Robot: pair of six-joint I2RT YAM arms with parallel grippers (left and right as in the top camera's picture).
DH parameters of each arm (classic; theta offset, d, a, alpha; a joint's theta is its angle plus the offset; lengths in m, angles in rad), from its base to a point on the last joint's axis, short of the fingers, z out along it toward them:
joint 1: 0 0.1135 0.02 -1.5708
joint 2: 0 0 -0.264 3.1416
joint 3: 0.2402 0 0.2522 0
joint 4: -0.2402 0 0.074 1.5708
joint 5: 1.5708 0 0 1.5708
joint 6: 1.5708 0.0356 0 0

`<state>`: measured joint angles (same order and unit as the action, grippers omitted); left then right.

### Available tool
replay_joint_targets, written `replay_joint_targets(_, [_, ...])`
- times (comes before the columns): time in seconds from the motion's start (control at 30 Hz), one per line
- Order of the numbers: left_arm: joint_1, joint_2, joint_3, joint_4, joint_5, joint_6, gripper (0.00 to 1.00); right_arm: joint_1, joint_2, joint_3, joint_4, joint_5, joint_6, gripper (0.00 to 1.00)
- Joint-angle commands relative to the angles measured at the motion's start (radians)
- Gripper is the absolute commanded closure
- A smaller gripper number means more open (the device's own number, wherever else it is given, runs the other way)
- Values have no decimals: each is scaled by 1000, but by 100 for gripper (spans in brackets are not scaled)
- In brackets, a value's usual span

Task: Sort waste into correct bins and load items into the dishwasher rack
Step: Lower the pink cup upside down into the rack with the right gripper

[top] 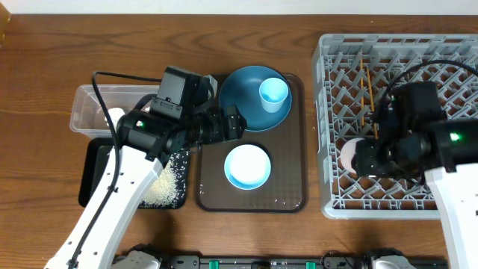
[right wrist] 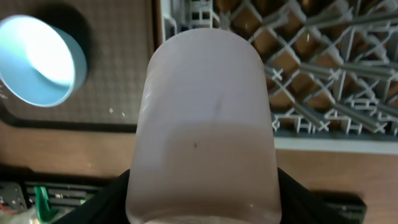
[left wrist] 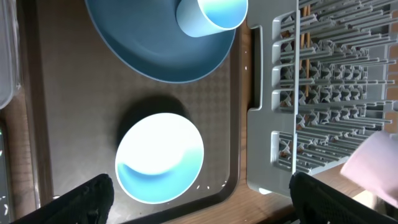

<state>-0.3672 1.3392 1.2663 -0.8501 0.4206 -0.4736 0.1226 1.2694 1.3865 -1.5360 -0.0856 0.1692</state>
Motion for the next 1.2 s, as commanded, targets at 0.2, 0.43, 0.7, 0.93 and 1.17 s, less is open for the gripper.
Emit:
replay_joint_targets(0.2, [4,2,2,-2,-7,3,4,9,75,-34,-14,60,18,55])
replay_joint_targets(0.43, [4,2,2,-2,-7,3,0,8,82,-139,89,83,19,53])
replay_joint_targets(0.7, [4,2,2,-2,-7,2,0,8,91,-235,175,85,18,53])
replay_joint_targets(0.93, [4,2,2,-2,-7,2,1,8,91,-256,184,85,17,38])
replay_joint_targets(1.17, [4,2,2,-2,-7,3,1,8,90,-256,179,85,17,14])
